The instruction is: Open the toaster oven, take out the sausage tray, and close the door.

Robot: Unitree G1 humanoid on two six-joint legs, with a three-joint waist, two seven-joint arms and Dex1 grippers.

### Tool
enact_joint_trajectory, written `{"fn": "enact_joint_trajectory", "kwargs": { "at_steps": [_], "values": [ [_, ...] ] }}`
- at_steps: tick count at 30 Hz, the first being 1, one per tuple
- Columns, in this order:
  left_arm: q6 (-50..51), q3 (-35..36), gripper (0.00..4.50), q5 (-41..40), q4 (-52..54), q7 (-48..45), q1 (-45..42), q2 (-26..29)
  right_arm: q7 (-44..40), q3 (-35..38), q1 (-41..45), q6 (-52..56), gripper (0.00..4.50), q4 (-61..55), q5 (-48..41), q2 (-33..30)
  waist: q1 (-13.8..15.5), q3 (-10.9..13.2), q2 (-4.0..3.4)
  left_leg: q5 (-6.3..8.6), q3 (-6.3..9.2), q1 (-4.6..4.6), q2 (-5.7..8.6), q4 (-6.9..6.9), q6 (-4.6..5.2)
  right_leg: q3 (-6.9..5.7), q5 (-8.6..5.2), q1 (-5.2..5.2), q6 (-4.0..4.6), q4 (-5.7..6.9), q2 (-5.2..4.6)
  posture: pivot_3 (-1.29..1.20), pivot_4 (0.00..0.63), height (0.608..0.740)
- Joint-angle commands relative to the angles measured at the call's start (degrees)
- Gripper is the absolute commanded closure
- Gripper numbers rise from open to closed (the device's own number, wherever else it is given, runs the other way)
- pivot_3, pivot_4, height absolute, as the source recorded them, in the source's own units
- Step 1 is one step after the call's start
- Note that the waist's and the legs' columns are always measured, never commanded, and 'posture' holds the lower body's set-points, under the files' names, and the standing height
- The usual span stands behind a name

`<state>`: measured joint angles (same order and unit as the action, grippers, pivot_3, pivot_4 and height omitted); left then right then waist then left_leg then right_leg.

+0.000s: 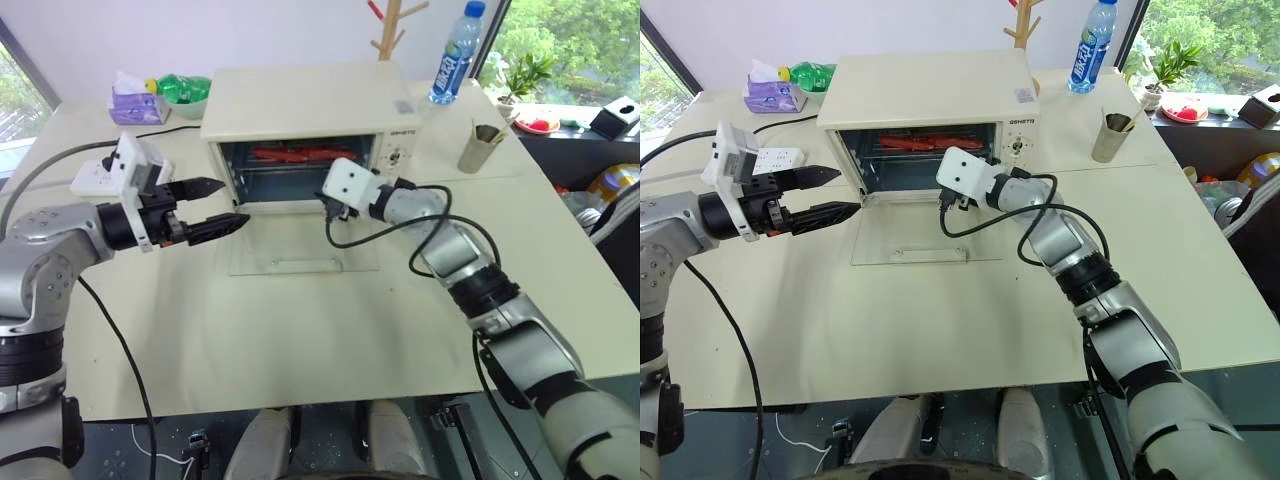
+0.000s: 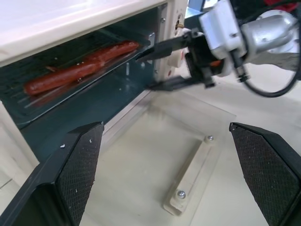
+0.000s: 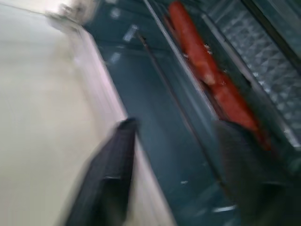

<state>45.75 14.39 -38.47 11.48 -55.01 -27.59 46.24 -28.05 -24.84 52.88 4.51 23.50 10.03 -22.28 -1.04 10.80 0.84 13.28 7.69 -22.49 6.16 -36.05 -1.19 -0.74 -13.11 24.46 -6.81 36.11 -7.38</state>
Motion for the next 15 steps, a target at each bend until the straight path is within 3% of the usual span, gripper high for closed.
{"fn": "enact_joint_trajectory", "kwargs": {
  "at_steps": [1, 15],
  "values": [
    [-0.9, 2.0, 0.00, -1.2, 1.5, 0.6, -0.1, 0.7, 1.2, 1.5, 2.8, -4.0, 2.27, 3.3, 2.2, 1.4, -0.1, 0.0, 0.00, 0.00, 0.00, 0.00, -0.02, 0.00, 0.00, 0.01, 0.00, 0.00, 0.00, 0.00, 0.02, 0.00, 0.150, 0.740],
    [-3.3, -0.7, 0.00, 0.3, -0.8, 0.8, -1.3, 0.1, 4.6, 2.6, 9.5, -11.2, 2.27, 17.6, 7.0, 6.4, -1.5, 0.0, 0.00, -0.05, -0.01, 0.02, -0.14, 0.06, -0.08, 0.13, 0.08, 0.08, 0.12, 0.01, 0.20, 0.00, 0.150, 0.740]
  ]
}}
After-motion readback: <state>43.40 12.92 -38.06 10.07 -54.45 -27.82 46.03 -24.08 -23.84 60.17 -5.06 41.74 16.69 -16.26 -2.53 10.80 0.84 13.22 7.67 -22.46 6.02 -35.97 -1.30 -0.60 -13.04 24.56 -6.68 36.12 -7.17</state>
